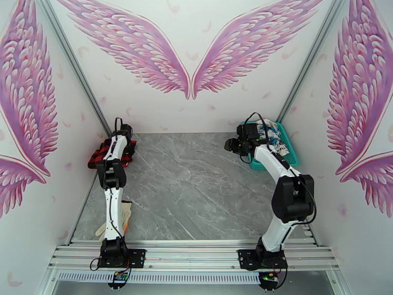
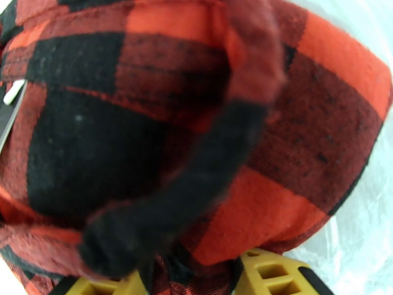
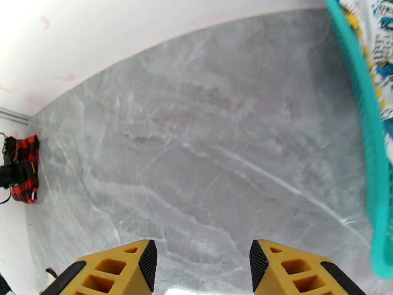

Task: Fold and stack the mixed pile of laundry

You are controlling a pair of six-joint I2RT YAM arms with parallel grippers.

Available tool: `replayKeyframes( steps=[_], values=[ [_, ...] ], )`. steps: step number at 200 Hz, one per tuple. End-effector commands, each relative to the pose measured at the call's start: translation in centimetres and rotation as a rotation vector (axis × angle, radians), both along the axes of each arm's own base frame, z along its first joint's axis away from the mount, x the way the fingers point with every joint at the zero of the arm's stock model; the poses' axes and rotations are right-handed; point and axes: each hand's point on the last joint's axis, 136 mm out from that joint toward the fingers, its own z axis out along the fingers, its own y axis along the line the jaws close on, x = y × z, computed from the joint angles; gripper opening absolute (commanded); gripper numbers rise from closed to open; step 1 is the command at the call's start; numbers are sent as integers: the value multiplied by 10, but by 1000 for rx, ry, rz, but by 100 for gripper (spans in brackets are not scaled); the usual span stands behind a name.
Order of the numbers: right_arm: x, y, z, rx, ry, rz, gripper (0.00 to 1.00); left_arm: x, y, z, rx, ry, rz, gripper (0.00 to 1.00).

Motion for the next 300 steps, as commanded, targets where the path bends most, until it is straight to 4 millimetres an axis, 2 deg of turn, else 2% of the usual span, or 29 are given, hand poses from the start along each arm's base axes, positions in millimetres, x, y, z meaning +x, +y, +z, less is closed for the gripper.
replayKeyframes(
  steps=[1,22,54,73,82,101,129,148,176,204,229,236,251,272,282,300],
  values=[
    [14,-48,0,-153,17,-93,57,27,-24,11,-82,-106,-42,49],
    [21,-91,2,-262,30,-186,61,36,-50,32,-118,-152,-100,54],
    [21,-146,-4,-345,90,-299,66,42,-91,79,-172,-250,-186,59],
    [25,-170,-8,-364,87,-351,73,44,-125,107,-218,-324,-265,59],
    [30,-180,-16,-365,96,-362,75,41,-148,117,-252,-348,-322,60],
    [40,-196,-33,-374,136,-376,76,28,-189,134,-302,-380,-430,60],
    [57,-211,-62,-420,187,-380,76,-4,-243,147,-398,-411,-549,62],
    [65,-226,-82,-447,235,-405,76,-28,-273,150,-471,-427,-589,63],
    [75,-240,-112,-472,290,-413,76,-65,-315,138,-563,-394,-658,63],
    [79,-234,-147,-399,343,-367,73,-90,-327,121,-589,-367,-648,63],
    [82,-232,-154,-377,353,-335,60,-100,-325,107,-600,-339,-612,62],
    [82,-231,-154,-370,353,-330,54,-102,-324,106,-598,-336,-606,61],
    [80,-232,-156,-360,359,-317,33,-103,-322,107,-583,-339,-595,61],
    [80,-232,-148,-357,349,-303,10,-103,-318,111,-561,-345,-590,60],
    [81,-230,-136,-352,329,-296,0,-104,-317,113,-557,-348,-590,60],
    [82,-222,-110,-309,274,-294,0,-106,-319,115,-558,-350,-595,59]
  ],
)
